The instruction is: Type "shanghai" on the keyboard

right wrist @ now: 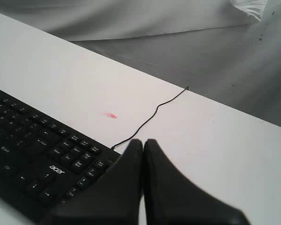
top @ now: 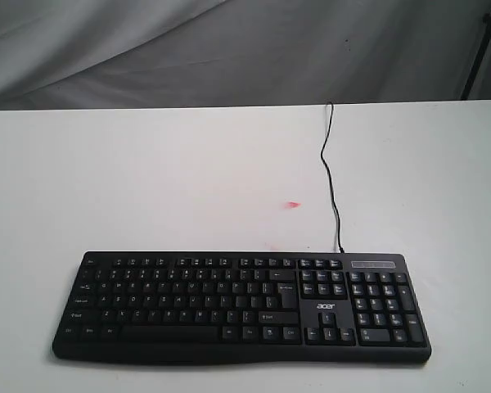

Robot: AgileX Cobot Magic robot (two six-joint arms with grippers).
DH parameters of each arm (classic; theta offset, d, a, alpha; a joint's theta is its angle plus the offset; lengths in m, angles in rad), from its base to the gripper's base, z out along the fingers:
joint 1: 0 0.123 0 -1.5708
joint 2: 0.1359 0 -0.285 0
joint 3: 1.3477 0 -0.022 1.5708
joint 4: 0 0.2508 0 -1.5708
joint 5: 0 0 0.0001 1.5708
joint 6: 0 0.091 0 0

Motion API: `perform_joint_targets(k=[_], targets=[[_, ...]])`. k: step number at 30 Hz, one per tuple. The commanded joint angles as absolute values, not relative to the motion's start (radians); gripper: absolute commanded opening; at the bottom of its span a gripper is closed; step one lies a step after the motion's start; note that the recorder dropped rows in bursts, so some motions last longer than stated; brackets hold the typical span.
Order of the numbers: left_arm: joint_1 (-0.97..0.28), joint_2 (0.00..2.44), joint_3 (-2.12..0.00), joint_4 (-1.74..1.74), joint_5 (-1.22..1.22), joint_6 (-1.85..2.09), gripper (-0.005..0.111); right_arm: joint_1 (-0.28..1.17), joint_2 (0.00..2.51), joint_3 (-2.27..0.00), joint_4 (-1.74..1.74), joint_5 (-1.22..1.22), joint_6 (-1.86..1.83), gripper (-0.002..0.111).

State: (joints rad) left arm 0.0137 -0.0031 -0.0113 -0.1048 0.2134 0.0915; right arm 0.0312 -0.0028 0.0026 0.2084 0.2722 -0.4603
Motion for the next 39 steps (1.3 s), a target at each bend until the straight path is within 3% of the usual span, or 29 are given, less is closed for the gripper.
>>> perform_joint_targets(k=[1,17,34,39], targets=[[0.010,0.000,-0.011,-0.109,0.213,0.090,0.001,0.036,0.000,0.000,0.200,0.271,-0.464,0.000],[0.010,0.000,-0.011,-0.109,0.213,0.090,0.001,0.036,0.000,0.000,0.195,0.266,-0.466,0.000],[0.010,0.000,-0.011,-0.109,0.213,0.090,0.001,0.036,0.000,0.000,0.189,-0.164,-0.466,0.000],[0.010,0.000,-0.011,-0.109,0.213,0.090,0.001,0.036,0.000,0.000,0.190,-0.195,-0.466,0.000]])
